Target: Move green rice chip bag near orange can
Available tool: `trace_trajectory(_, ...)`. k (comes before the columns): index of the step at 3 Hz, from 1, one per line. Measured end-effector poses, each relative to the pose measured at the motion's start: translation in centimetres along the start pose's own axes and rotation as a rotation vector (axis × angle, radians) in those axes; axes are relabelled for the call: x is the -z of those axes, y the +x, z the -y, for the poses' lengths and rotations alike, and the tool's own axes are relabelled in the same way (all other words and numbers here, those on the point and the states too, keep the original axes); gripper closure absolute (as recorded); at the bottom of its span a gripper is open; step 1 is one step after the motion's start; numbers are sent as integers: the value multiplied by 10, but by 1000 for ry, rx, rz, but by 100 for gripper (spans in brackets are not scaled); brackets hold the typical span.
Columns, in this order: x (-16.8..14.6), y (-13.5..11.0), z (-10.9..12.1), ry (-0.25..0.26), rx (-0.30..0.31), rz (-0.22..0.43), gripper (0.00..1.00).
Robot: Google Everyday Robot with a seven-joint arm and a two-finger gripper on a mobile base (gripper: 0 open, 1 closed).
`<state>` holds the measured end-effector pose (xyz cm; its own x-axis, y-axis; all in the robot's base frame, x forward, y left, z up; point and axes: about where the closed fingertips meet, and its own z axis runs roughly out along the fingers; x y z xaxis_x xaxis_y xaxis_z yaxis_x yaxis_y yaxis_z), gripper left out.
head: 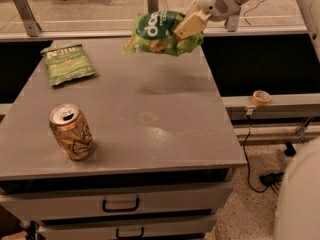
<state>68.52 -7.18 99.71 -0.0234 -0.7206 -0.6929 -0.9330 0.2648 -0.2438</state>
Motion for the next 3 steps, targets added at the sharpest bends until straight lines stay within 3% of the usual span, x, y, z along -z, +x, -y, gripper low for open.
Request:
trace_trajectory(1,0,-8,-40,-16,9,31,100)
trace_trajectory(2,-24,20,-74,-52,-28,10,100)
trace_trajectory(3,-68,60,-112,-133,-92,-51,100)
